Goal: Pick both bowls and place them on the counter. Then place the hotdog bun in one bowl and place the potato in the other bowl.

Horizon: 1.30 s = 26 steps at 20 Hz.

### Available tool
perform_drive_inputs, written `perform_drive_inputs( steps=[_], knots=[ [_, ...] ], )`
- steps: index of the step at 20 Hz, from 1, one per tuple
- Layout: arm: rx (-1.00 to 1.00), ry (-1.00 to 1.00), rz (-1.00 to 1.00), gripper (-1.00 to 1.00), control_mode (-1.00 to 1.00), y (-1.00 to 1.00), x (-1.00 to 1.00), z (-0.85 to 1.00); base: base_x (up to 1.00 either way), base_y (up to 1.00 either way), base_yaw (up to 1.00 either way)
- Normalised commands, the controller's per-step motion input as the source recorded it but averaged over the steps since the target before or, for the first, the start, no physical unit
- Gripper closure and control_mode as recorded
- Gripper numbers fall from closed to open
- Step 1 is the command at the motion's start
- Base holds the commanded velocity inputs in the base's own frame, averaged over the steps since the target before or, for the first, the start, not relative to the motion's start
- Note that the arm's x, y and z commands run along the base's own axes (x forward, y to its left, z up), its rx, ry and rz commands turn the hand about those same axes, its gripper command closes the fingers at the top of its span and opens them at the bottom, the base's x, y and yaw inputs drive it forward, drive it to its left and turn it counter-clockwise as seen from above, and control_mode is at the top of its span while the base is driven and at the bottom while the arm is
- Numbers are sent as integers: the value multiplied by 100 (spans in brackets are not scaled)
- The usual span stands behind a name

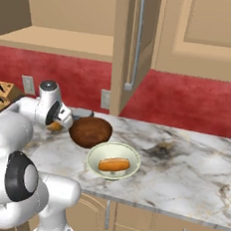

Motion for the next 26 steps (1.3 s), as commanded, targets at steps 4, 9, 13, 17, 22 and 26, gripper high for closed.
perform_drive_inputs(
  steps=[4, 9, 13, 17, 22, 26],
  knots=[
    [-6, 0, -2, 100, -100, -43, 0, 31, 0, 0, 0],
    [-6, 0, -3, 100, -100, -48, 0, 26, 0, 0, 0],
    [-5, 0, -3, 100, -100, -48, 0, 16, 0, 0, 0],
    [-9, 0, -4, 100, -100, -37, 6, 2, 0, 0, 0],
    [-10, 0, -4, 100, -100, -26, 11, -21, 0, 0, 0],
    [-2, 0, -1, 100, -100, -25, 8, -26, 0, 0, 0]
  ],
)
